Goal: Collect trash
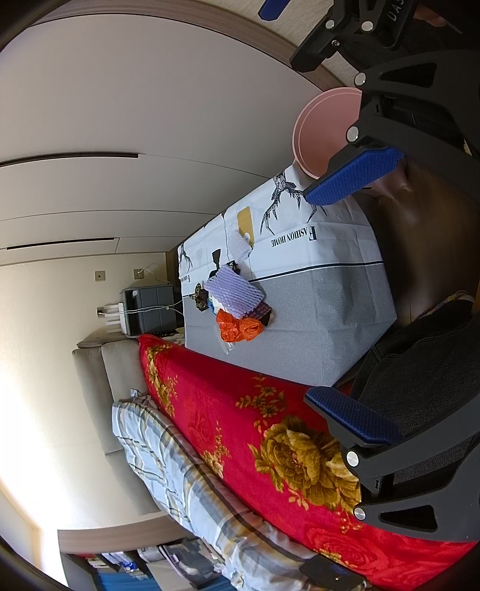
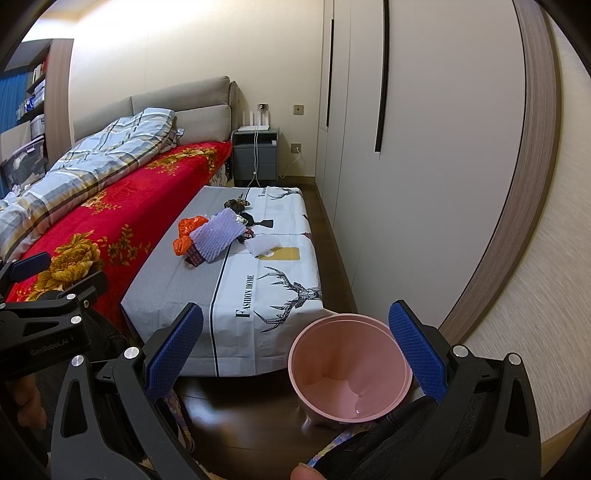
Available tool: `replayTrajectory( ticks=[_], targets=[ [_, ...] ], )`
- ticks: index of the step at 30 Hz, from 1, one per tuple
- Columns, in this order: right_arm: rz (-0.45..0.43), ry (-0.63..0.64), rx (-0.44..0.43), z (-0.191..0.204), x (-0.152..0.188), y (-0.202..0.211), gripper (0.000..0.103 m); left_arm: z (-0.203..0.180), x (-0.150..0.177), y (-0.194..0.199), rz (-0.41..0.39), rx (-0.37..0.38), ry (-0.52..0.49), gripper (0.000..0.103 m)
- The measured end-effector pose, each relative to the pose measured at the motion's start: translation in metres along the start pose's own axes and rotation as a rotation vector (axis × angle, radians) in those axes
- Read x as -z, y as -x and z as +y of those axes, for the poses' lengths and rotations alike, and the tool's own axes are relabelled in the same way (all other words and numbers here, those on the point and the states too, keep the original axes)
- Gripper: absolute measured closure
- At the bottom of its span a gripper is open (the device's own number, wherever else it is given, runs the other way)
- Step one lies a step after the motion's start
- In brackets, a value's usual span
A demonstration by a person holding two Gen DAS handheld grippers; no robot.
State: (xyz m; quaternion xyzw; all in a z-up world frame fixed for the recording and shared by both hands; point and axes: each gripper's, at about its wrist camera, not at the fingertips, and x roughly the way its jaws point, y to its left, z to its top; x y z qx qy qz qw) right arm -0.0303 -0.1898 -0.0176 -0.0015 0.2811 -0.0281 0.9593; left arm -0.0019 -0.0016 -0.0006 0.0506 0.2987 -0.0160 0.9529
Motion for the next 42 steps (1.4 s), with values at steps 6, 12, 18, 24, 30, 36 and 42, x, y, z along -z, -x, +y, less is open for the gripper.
replayTrajectory(
  ticks=[6, 12, 18, 24, 30, 36, 42],
  targets=[
    [-0.001, -0.001, -0.001, 0.000, 0.000, 0.000, 0.005, 0.000, 0.000, 0.000, -0.001, 0.001, -0.001, 0.008],
    [-0.001, 0.001, -0.002, 0.000, 0.000, 0.000, 0.005, -0.001, 0.000, 0.000, 0.000, 0.000, -0.001, 0.008],
    [0.007, 0.003, -0.001, 0.002, -0.002, -0.004, 0.005, 0.000, 0.000, -0.003, 0.005, 0.004, -0.001, 0.008],
    [-0.012, -0.014, -0.036, 0.004, -0.015, -0.026, 0.005, 0.012, -0.009, -0.023, 0.029, 0.013, 0.011, 0.008],
    [-0.013, -0.035, -0.235, 0.018, -0.031, -0.080, 0.005, 0.045, -0.030, -0.054, -0.005, -0.045, 0.062, 0.008],
    [-0.057, 0.036, -0.154, 0.049, -0.047, -0.146, 0.005, 0.088, -0.054, -0.100, -0.027, -0.139, 0.115, 0.008],
    [-0.127, 0.129, -0.025, 0.071, -0.067, -0.235, 0.005, 0.117, -0.081, -0.151, -0.047, -0.196, 0.147, 0.008]
  ],
)
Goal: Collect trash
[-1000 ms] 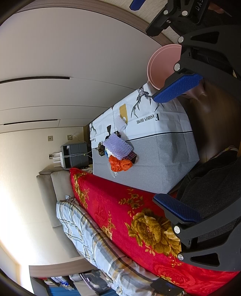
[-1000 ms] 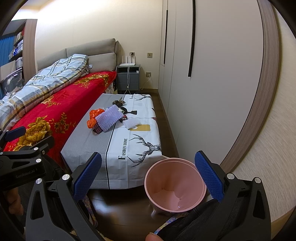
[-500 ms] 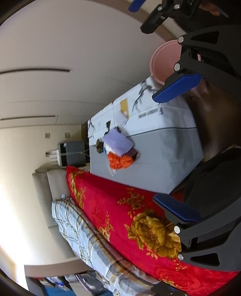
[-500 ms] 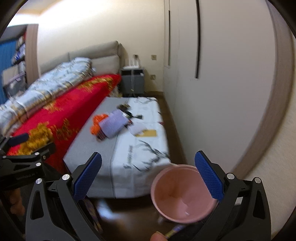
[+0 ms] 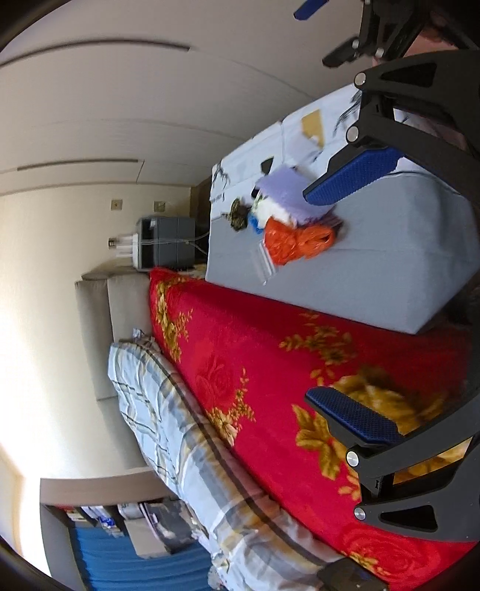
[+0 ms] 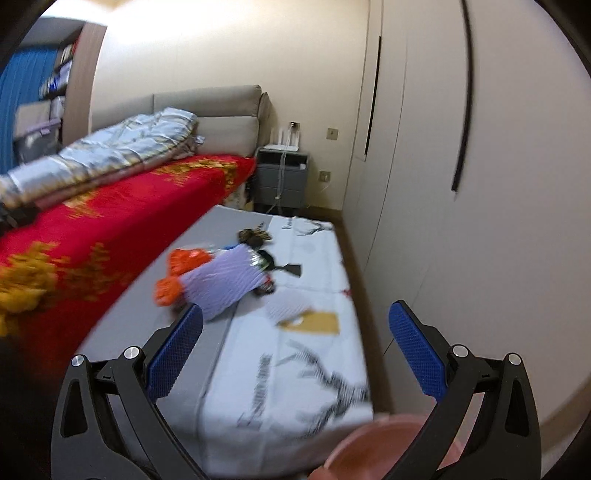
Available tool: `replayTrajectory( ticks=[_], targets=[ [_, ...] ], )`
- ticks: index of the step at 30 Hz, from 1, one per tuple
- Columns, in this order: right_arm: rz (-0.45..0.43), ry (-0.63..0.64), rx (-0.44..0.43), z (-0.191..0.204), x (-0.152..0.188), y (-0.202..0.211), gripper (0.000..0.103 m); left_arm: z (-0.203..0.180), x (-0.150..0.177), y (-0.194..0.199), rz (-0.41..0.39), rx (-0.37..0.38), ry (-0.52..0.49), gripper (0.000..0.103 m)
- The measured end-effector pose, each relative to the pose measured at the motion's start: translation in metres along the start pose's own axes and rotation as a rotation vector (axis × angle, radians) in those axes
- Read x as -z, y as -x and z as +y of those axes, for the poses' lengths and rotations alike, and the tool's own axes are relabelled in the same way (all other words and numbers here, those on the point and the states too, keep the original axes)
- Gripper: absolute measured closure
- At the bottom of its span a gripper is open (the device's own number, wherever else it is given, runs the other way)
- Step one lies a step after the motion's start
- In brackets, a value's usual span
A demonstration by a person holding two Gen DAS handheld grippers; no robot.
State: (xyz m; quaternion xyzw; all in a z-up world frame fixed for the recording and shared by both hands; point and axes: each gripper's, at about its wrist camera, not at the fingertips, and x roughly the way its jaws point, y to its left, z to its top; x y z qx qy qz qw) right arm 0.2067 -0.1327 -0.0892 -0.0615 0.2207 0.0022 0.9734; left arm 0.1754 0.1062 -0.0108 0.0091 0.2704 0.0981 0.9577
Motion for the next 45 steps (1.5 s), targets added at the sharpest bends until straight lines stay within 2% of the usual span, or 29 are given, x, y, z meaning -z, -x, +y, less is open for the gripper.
replayTrajectory(
  ticks=[3, 7, 10, 13, 18, 21, 22, 23, 24, 26, 27, 33, 36, 41, 43, 44, 45],
  targets=[
    [0.016, -0.008, 0.013, 0.002, 0.001, -0.069, 0.005, 0.000, -0.011, -0.027, -0.008, -0.026, 0.015, 0.008],
    [0.080, -0.038, -0.016, 0.005, 0.010, -0.140, 0.005, -0.004, -0.016, -0.052, -0.006, -0.043, 0.002, 0.008],
    [0.134, -0.035, -0.035, 0.009, 0.017, -0.189, 0.018, -0.004, -0.013, -0.071, 0.004, -0.053, -0.005, 0.008],
    [0.175, -0.022, -0.037, 0.015, 0.025, -0.219, 0.025, -0.002, -0.009, -0.086, 0.030, -0.064, -0.013, 0.008],
    [0.254, -0.029, -0.041, 0.021, 0.031, -0.258, 0.025, 0.006, -0.009, -0.103, 0.064, -0.068, 0.013, 0.008],
    [0.291, -0.037, -0.059, 0.021, 0.032, -0.266, 0.028, 0.006, -0.009, -0.104, 0.067, -0.066, 0.014, 0.008],
    [0.307, -0.039, -0.067, 0.021, 0.033, -0.270, 0.036, 0.004, -0.008, -0.105, 0.068, -0.066, 0.012, 0.008],
    [0.316, -0.044, -0.088, 0.020, 0.033, -0.271, 0.052, 0.003, -0.008, -0.106, 0.069, -0.065, 0.009, 0.008],
    [0.319, -0.052, -0.109, 0.019, 0.034, -0.272, 0.062, 0.003, -0.008, -0.106, 0.068, -0.066, 0.007, 0.008],
    [0.316, -0.072, -0.135, 0.016, 0.034, -0.273, 0.098, 0.002, -0.007, -0.105, 0.063, -0.069, 0.000, 0.008],
    [0.310, -0.080, -0.138, 0.015, 0.034, -0.273, 0.103, 0.001, -0.007, -0.105, 0.061, -0.072, -0.002, 0.008],
    [0.194, -0.133, -0.137, 0.000, 0.031, -0.250, 0.103, 0.002, -0.007, -0.104, 0.058, -0.082, 0.003, 0.008],
    [0.174, -0.172, -0.123, -0.013, 0.026, -0.242, 0.103, 0.001, -0.007, -0.103, 0.053, -0.082, 0.002, 0.008],
    [0.159, -0.140, -0.096, -0.018, 0.019, -0.241, 0.101, -0.001, -0.007, -0.100, 0.036, -0.083, -0.012, 0.008],
    [0.195, -0.157, -0.095, -0.019, 0.019, -0.245, 0.090, -0.002, -0.007, -0.100, 0.033, -0.085, -0.013, 0.008],
    [0.215, -0.170, -0.097, -0.019, 0.021, -0.247, 0.064, -0.002, -0.007, -0.100, 0.034, -0.084, -0.012, 0.008],
    [0.224, -0.181, -0.093, -0.018, 0.022, -0.249, 0.050, -0.002, -0.006, -0.100, 0.034, -0.083, -0.012, 0.008]
  ],
)
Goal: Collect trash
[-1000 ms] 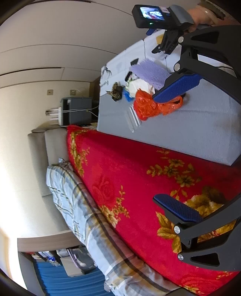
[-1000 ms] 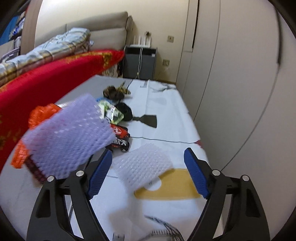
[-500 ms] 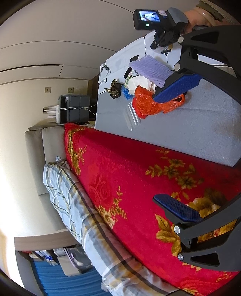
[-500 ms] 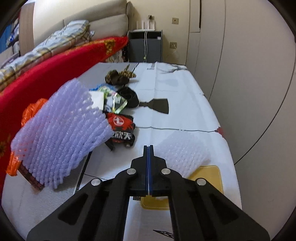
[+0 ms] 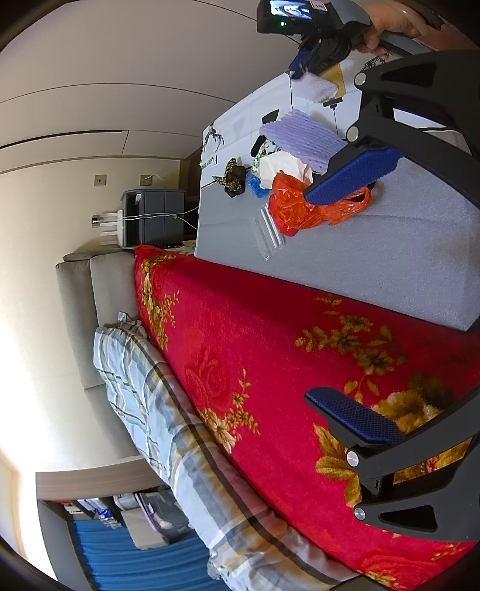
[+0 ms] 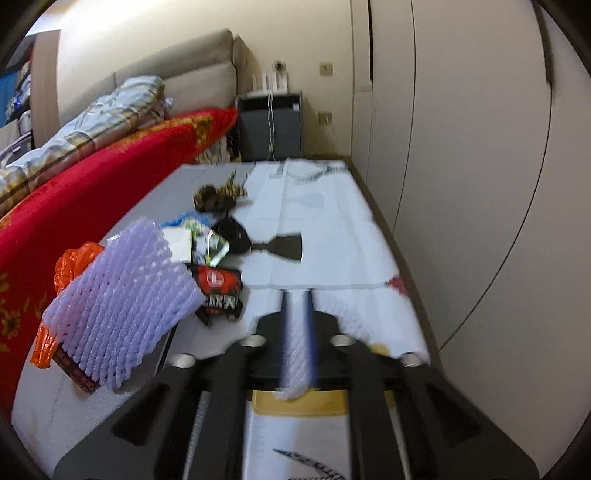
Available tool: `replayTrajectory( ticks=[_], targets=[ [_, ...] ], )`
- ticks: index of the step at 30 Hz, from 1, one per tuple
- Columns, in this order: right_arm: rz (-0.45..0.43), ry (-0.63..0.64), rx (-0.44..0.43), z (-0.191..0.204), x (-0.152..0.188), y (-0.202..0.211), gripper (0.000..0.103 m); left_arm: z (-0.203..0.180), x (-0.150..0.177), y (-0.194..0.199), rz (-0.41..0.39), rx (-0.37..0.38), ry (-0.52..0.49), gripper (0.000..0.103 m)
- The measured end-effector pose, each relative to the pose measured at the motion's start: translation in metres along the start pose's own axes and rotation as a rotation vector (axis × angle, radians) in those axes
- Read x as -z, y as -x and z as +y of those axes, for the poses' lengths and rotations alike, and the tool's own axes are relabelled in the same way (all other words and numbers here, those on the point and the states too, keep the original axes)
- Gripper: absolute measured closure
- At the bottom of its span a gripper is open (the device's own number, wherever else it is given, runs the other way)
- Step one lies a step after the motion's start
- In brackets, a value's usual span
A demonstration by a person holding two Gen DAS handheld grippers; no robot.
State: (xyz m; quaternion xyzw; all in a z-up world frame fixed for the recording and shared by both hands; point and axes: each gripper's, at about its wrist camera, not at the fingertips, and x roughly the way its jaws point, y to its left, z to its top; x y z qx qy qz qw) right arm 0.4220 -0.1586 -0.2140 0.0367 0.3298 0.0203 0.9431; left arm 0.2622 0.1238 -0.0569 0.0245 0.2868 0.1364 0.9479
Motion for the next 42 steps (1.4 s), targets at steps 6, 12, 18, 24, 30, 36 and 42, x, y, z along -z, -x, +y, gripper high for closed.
replayTrajectory(
  ticks=[6, 12, 18, 24, 30, 36, 42],
  targets=[
    [0.066, 0.005, 0.030, 0.007, 0.007, -0.020, 0.036, -0.001, 0.000, 0.000, 0.003, -0.001, -0.003, 0.008],
    [0.148, 0.006, 0.049, 0.006, 0.014, -0.041, 0.040, -0.001, 0.000, -0.001, 0.010, 0.004, 0.005, 0.008],
    [0.133, -0.012, -0.004, 0.002, 0.015, -0.037, 0.101, -0.001, 0.000, -0.002, 0.014, 0.009, 0.005, 0.008],
    [0.033, -0.007, -0.014, 0.001, 0.011, -0.007, 0.103, 0.000, 0.000, -0.004, 0.018, 0.025, 0.014, 0.008],
    [-0.053, -0.021, -0.057, -0.016, -0.001, 0.041, 0.103, 0.003, -0.001, -0.004, -0.001, -0.007, 0.030, 0.008],
    [-0.028, -0.053, -0.045, -0.034, -0.003, 0.044, 0.103, 0.001, 0.000, 0.000, -0.019, -0.031, 0.021, 0.008],
    [0.022, -0.069, 0.017, -0.037, -0.002, 0.016, 0.040, 0.002, 0.000, 0.000, -0.016, -0.026, 0.023, 0.008]
  ],
)
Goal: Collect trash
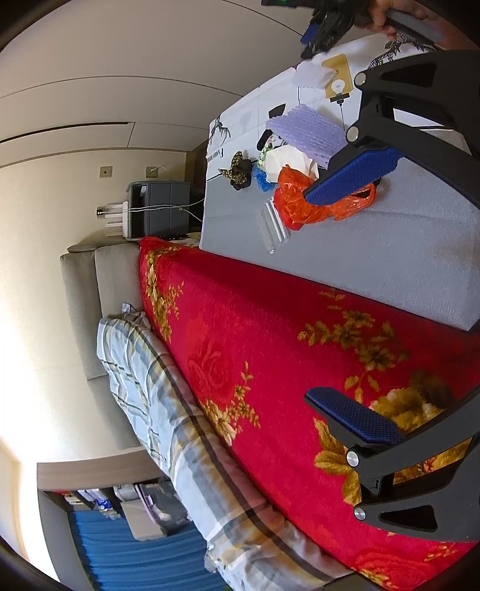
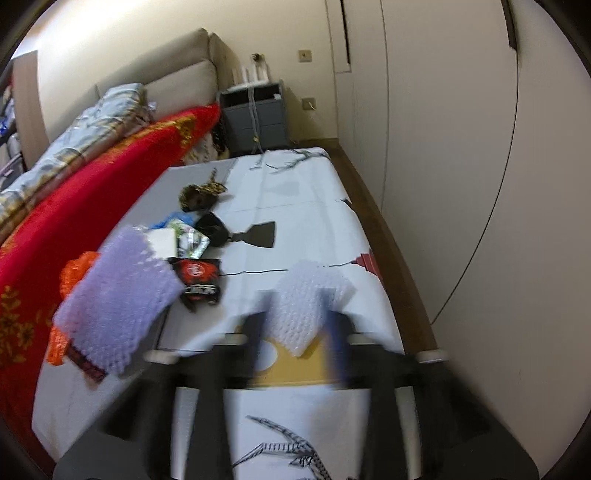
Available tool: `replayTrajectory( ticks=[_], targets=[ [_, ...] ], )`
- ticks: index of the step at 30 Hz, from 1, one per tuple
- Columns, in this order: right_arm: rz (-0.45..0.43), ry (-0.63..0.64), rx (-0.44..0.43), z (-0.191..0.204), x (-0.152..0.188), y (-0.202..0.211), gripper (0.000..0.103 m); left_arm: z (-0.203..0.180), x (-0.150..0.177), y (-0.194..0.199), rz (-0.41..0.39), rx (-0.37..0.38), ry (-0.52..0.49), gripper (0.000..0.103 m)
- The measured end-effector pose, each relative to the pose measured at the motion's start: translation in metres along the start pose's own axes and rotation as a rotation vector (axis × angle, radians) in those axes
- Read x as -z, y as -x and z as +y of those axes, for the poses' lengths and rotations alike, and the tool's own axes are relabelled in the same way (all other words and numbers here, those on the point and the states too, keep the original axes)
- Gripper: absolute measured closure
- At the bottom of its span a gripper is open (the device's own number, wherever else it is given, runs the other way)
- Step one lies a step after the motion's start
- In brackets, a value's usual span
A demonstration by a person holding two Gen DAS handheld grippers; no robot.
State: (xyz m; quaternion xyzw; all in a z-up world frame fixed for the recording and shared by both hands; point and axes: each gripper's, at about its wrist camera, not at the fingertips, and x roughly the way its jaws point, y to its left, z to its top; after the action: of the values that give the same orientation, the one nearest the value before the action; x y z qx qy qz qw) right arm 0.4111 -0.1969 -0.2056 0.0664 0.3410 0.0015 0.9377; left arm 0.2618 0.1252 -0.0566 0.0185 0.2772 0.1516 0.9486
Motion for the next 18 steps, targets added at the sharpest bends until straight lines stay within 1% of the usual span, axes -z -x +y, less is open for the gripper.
replayTrajectory(
  ticks=[7, 11, 12, 13, 14, 15, 16, 17, 18],
  targets=[
    [0.062, 0.012, 0.036, 0.007, -0.004, -0.047, 0.040, 0.002, -0.001, -0.005, 0.022, 0.035, 0.015, 0.008],
    [0.097, 0.014, 0.068, 0.010, 0.000, -0.066, 0.040, 0.004, -0.002, -0.008, 0.030, 0.042, 0.029, 0.008],
    [0.109, 0.010, 0.058, 0.010, 0.002, -0.069, 0.040, 0.004, -0.002, -0.009, 0.033, 0.045, 0.034, 0.008],
    [0.121, 0.011, 0.051, 0.011, 0.002, -0.070, 0.046, 0.005, -0.002, -0.010, 0.039, 0.047, 0.039, 0.008],
    [0.124, 0.014, 0.040, 0.011, 0.002, -0.071, 0.058, 0.005, -0.002, -0.011, 0.043, 0.048, 0.042, 0.008],
    [0.114, 0.016, 0.024, 0.011, 0.002, -0.069, 0.066, 0.006, -0.002, -0.012, 0.046, 0.047, 0.044, 0.008],
    [0.105, 0.017, 0.016, 0.012, 0.002, -0.067, 0.081, 0.006, -0.002, -0.013, 0.047, 0.045, 0.045, 0.008],
    [0.091, 0.018, 0.011, 0.012, 0.002, -0.064, 0.090, 0.006, -0.001, -0.013, 0.048, 0.044, 0.045, 0.008],
    [0.070, 0.019, 0.006, 0.013, 0.002, -0.060, 0.090, 0.005, -0.001, -0.012, 0.048, 0.042, 0.044, 0.008]
  ],
)
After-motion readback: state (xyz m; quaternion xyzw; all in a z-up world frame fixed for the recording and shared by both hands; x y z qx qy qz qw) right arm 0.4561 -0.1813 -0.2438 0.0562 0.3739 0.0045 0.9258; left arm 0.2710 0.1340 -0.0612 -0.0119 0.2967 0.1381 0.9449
